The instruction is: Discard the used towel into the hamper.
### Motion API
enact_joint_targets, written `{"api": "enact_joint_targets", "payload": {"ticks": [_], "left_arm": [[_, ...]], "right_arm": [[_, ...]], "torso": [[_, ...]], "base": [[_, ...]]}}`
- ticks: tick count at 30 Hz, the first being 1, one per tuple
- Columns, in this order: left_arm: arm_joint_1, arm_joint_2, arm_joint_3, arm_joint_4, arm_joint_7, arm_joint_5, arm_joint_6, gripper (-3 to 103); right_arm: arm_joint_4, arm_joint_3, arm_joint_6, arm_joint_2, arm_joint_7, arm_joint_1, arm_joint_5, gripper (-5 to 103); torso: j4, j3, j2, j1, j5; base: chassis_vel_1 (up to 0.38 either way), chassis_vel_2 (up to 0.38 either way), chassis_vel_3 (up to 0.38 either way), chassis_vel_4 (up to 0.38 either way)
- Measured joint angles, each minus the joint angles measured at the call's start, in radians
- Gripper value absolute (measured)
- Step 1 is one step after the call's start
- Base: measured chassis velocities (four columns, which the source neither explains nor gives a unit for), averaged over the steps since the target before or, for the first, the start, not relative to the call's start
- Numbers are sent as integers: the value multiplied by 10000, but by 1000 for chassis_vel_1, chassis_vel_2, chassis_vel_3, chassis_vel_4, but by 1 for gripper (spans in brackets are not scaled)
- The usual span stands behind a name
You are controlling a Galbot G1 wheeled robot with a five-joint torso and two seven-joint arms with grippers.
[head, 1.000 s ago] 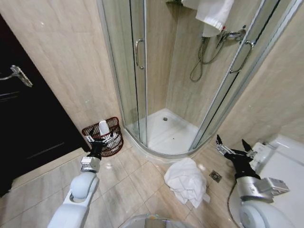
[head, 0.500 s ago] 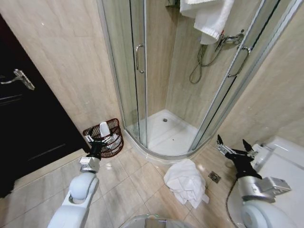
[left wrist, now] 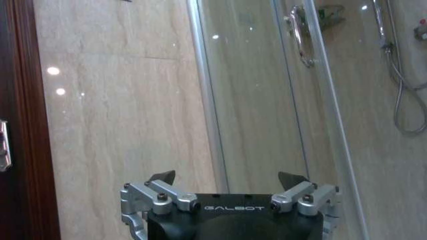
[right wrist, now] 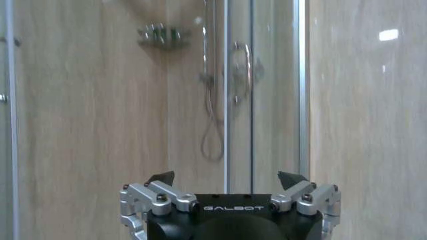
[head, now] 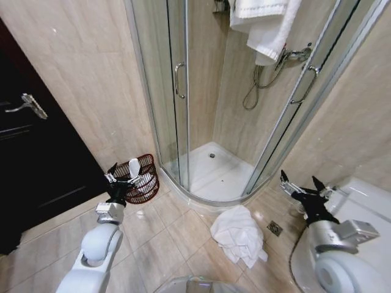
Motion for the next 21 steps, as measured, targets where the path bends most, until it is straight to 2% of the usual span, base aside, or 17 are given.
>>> {"api": "enact_joint_targets", "payload": {"ticks": [1,3,5,9,12,13,17,18,21], "left_arm": [[68,-27,-7,-1,5,12,-17,100],[97,-40,-9,-4,2,16,-23,100],[232,-79,-21,-56,-19,29,-30,100],[372,-99,-95,-132,-40,43,-35,100],[567,-102,-265,-187,-59,110,-38,100],[567,-102,-265,-187,-59,110,-38,100],[596,-69,-243,-66,-80,210,-39,100],[596,-69,-243,-66,-80,210,-39,100],[595,-60,-139,62,-87,288,-39,100]], "right_arm": [[0,44,-205,-437,160,352,287,100],[1,52,-314,-618,258,508,458,100],[1,56,-624,-1255,540,1114,1040,100],[2,3,-605,-1771,533,1700,1185,100],[-27,-134,-563,-2586,448,2873,1519,100],[-27,-134,-563,-2586,448,2873,1519,100],[-453,-286,-757,-3786,621,4645,2511,100],[-453,-286,-757,-3786,621,4645,2511,100],[-812,-480,-888,-4618,796,5805,3214,100]], "torso": [[2,42,81,40,-1],[2,58,108,54,-1],[2,145,254,116,0],[0,209,375,167,0],[4,312,571,257,-1],[4,312,571,257,-1],[0,458,815,363,0],[0,458,815,363,0],[2,536,956,427,-2]], "base": [[0,0,0,0],[0,0,0,0],[0,0,0,0],[0,0,0,0],[0,0,0,0],[0,0,0,0],[0,0,0,0],[0,0,0,0],[0,0,0,0]]}}
